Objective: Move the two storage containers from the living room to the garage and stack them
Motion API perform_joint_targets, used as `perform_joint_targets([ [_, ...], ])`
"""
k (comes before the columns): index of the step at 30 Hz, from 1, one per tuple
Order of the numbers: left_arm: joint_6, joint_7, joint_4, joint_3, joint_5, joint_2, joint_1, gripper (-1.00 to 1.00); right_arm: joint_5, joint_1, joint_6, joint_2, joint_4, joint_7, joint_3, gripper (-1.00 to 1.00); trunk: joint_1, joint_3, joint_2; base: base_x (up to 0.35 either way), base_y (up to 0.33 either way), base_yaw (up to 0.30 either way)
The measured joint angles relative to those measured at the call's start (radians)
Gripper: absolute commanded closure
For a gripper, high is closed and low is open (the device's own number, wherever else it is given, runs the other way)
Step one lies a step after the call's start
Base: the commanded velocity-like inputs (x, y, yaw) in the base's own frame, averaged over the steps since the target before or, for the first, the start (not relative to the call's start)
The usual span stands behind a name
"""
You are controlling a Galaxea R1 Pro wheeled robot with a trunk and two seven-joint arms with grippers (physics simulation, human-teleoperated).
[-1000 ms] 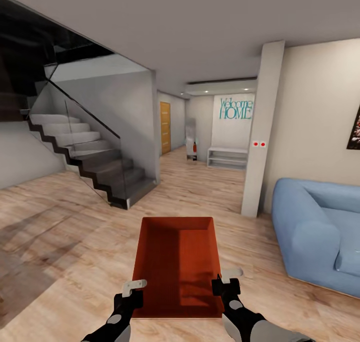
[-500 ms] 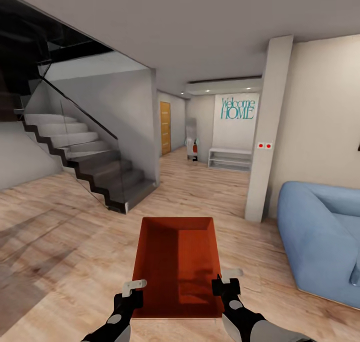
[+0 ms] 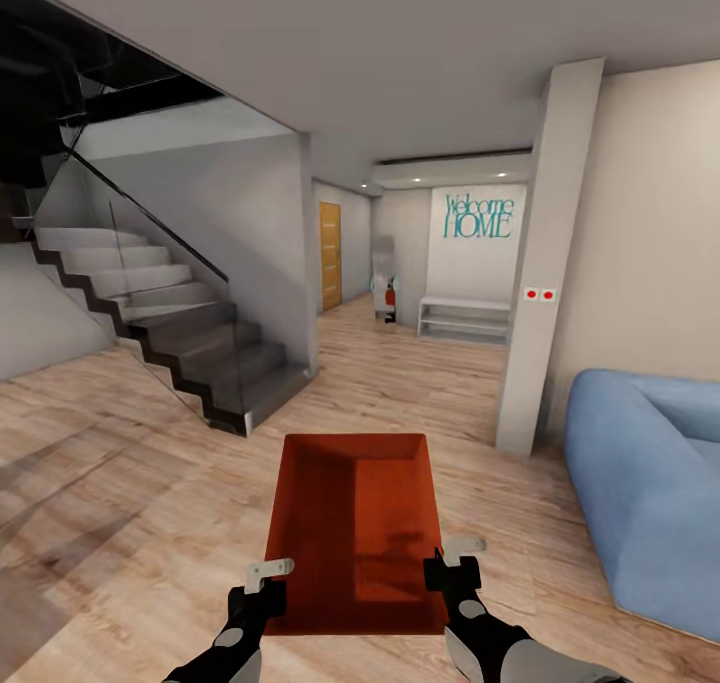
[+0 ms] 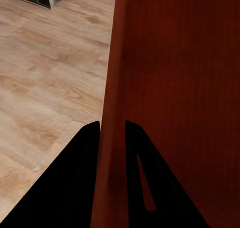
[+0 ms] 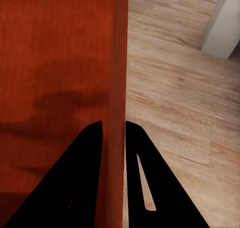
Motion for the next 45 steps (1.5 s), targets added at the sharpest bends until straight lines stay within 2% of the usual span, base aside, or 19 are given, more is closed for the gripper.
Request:
perform_joint_targets([
  [19,0.0,0.003,-0.003,-0.004,0.003,0.0,0.0,1.0,0.005,0.0,0.0,0.0,-0.001,0.0,-0.004,1.0,0.0,0.0,0.0,0.321,0.0,-0.001],
  [33,0.0,0.001,-0.003,-0.004,0.003,0.001,0.0,1.0,0.007,0.0,0.0,0.0,-0.002,-0.001,-0.005,1.0,0.0,0.0,0.0,0.321,0.0,-0.237],
  [45,0.0,0.0,-0.003,-0.004,0.004,0.001,0.0,1.0,0.005,0.0,0.0,0.001,-0.001,-0.002,-0.004,1.0,0.0,0.0,0.0,0.321,0.0,-0.016],
])
